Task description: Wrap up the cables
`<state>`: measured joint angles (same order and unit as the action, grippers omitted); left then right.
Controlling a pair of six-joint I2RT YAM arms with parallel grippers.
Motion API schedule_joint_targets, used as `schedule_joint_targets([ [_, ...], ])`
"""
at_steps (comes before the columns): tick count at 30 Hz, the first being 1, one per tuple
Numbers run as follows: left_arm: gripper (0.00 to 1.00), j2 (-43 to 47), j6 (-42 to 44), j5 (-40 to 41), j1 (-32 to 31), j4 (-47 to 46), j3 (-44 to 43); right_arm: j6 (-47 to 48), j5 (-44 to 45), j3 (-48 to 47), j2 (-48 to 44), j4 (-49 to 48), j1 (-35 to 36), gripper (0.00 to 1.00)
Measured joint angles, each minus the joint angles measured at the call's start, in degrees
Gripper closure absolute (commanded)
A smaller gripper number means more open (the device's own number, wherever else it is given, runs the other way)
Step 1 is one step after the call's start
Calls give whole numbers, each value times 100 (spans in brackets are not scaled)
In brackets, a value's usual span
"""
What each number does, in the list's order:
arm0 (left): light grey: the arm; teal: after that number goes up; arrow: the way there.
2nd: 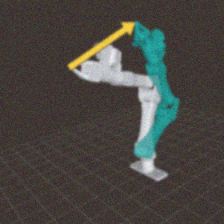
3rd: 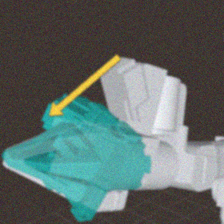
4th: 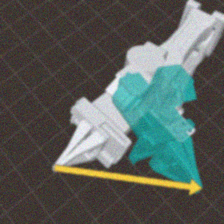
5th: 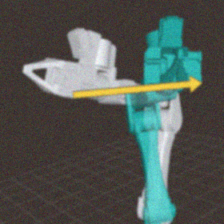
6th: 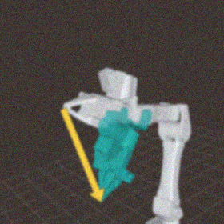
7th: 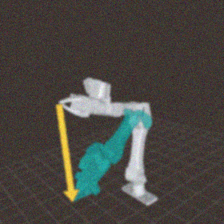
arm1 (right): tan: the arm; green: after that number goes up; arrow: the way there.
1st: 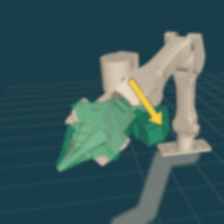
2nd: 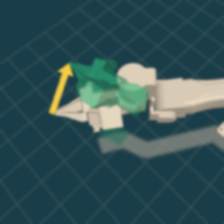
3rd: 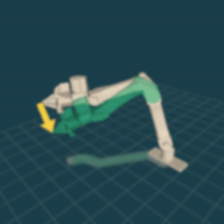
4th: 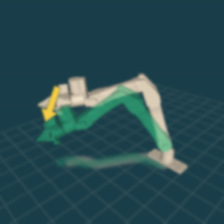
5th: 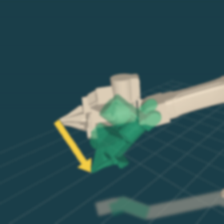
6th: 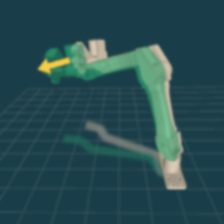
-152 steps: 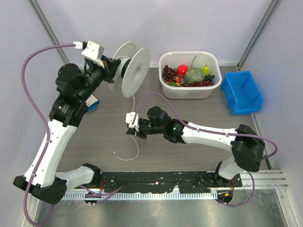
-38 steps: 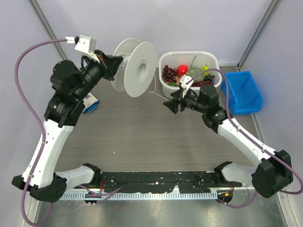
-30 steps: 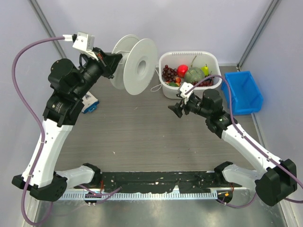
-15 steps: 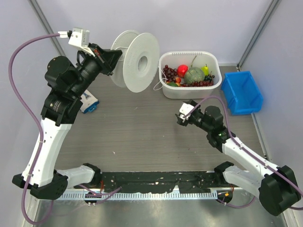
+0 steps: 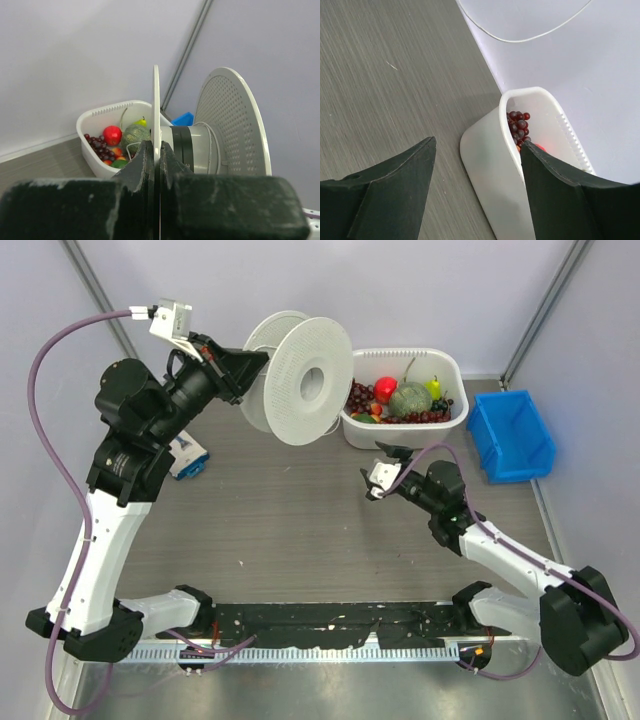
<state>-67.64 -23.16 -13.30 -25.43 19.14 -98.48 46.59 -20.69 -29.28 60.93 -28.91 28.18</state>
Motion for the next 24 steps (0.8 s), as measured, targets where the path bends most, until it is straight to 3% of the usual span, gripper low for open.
schedule_joint_targets([
  [3, 100, 0, -96, -90, 0, -2, 0, 37, -107, -52, 210, -146, 2, 37],
  [7, 100, -2, -210, -61, 0, -2, 0, 146, -229, -52, 50, 37, 249, 38],
  [10, 100, 0, -236, 22, 0, -2, 0, 592, -144, -39, -341, 516, 848, 37],
  [17, 100, 4, -330, 138, 0, -2, 2, 1958, 918, -39, -713, 1143, 2540, 35],
  [24, 100, 55, -372, 155, 0, -2, 57, 2865, 1687, -42, 42, 852, 2699, 31],
])
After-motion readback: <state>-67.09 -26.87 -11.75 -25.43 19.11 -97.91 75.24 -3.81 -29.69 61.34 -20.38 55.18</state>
